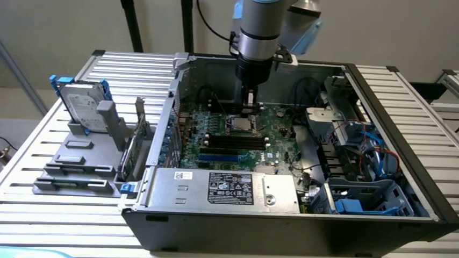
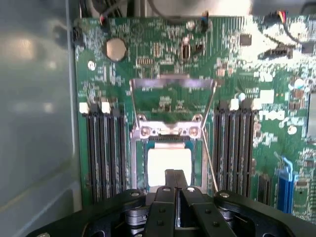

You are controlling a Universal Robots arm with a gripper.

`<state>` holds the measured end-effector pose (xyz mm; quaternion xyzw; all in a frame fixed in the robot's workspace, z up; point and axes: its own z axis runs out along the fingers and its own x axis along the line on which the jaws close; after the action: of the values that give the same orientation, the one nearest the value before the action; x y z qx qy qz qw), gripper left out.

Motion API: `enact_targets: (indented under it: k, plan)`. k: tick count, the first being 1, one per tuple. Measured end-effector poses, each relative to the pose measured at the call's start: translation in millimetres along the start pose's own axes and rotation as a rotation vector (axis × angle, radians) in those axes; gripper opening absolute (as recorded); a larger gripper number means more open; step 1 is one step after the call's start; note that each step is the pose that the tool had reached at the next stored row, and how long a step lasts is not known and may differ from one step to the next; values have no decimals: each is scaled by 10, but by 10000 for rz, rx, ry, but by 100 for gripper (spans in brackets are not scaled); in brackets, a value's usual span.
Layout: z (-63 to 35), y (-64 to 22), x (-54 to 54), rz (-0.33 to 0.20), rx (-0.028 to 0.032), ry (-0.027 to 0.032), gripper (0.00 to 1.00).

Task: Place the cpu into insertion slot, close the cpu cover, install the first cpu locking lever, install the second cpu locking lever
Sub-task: 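Close the cpu cover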

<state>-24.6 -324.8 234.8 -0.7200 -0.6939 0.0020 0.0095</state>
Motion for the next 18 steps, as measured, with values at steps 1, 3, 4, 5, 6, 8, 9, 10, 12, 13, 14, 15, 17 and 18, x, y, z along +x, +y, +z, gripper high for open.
enact_targets:
  k: [1,3,4,5,6,8,9,10,12,13,14,15,17,18]
  plan:
    - [-23,45,2,0,5,0,11]
    - [-74,138,6,0,14,0,11]
    - [-102,182,8,1,19,0,11]
    - [-130,227,10,-1,24,-1,11]
    - [-159,271,12,1,28,-1,11]
    - [-218,361,16,0,36,0,11]
    - [-245,406,18,0,40,-2,11]
    - [-269,450,20,0,45,-1,11]
    - [-304,540,23,0,54,-1,11]
    - [-317,587,25,2,58,-2,11]
    - [-326,633,27,0,59,-1,11]
    - [-334,678,29,2,60,-1,11]
    - [-341,766,33,1,61,-2,11]
    - [-342,801,35,0,60,-2,11]
